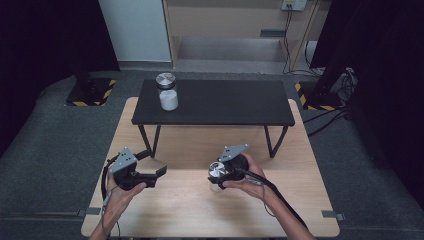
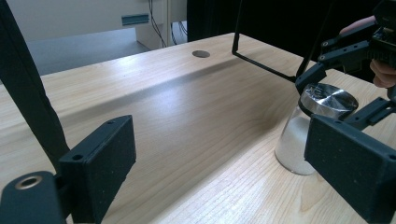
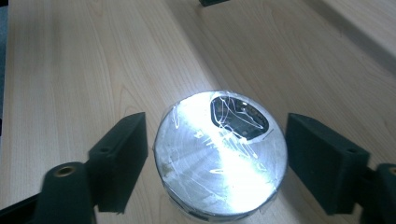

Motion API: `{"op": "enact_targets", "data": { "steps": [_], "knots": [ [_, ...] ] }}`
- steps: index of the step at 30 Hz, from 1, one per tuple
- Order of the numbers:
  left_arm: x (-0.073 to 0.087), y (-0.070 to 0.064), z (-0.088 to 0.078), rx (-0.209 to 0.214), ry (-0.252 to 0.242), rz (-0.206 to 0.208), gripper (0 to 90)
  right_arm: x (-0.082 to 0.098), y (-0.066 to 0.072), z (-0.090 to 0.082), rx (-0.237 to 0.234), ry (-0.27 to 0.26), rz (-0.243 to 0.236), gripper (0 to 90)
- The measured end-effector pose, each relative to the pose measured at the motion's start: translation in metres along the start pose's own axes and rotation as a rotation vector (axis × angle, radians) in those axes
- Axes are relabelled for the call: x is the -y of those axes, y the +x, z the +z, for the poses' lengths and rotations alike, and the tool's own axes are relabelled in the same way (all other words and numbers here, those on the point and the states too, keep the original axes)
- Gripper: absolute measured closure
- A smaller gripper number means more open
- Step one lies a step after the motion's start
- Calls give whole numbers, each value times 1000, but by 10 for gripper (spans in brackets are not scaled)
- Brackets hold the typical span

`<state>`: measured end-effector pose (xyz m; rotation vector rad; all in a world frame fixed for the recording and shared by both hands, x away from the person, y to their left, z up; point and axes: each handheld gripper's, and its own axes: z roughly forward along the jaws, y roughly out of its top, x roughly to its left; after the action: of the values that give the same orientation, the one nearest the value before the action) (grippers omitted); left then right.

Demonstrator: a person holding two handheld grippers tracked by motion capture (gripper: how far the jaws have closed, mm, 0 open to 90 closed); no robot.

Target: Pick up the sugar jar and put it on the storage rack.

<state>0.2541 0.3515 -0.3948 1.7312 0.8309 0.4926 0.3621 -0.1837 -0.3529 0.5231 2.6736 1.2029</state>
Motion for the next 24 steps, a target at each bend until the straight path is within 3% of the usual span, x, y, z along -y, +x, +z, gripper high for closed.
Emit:
{"op": "enact_targets", "data": {
  "steps": [3,8,24],
  "knots": [
    [0,0,0,-1,1,0,81,3,-1,0,0,-2,5,316],
    [0,0,1,0,3,0,81,7,1,-1,8,-23,5,343],
    [0,1,1,4,4,-1,81,2,8,-3,42,-3,28,347]
  ]
}}
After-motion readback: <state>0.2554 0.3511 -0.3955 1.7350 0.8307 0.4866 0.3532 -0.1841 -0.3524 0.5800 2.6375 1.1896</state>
